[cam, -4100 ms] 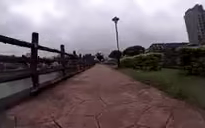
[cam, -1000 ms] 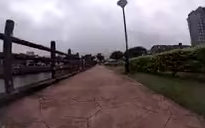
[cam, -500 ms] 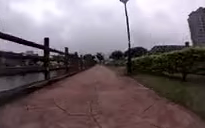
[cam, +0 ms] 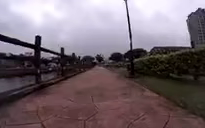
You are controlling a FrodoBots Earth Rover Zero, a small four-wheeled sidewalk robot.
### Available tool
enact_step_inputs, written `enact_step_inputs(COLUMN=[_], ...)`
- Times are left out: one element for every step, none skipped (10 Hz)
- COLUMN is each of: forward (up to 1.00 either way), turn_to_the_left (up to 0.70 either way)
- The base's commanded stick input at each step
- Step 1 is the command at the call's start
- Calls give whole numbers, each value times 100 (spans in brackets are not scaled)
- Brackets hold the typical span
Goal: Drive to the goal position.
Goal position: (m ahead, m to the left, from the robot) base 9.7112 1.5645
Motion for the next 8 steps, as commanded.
enact_step_inputs(forward=[100, 100, 100, 100, 100, 100, 100, 100], turn_to_the_left=[0, 0, 0, 0, 0, 0, 0, 0])
